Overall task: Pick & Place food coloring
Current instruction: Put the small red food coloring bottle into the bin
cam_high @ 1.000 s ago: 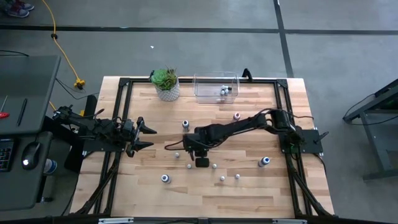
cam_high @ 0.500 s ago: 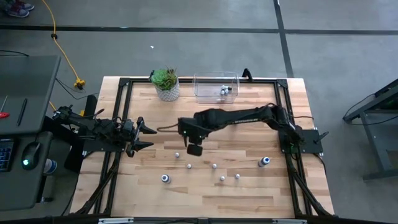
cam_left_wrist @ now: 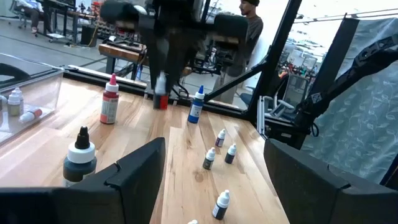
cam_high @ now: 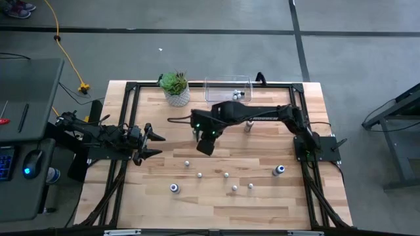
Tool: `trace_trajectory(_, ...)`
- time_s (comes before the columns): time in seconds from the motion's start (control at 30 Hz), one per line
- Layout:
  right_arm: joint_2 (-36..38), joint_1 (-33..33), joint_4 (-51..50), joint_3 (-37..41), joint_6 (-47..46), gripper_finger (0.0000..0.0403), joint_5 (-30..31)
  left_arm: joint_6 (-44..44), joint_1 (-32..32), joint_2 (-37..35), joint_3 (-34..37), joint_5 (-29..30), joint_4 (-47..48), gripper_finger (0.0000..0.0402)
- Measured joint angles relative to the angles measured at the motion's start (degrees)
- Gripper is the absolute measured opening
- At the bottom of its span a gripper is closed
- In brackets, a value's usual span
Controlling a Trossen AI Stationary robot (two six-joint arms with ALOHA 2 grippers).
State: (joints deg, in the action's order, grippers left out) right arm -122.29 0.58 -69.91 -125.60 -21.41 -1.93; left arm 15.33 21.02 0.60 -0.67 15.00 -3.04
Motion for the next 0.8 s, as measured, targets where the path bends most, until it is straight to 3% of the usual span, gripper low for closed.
trace_trajectory(0.47, 12.84, 9.08, -5.72, 3.05, 11.42, 0.006, 8.91, 0.0, -0.02, 0.0, 0.0, 0.0, 0.02, 0.0271)
trace_trajectory(0.8, 17.69, 19.53, -4.69, 13.13, 12.94, 0.006, 10.55, 0.0, -0.02, 0.0, 0.0, 0.0, 0.02, 0.0271)
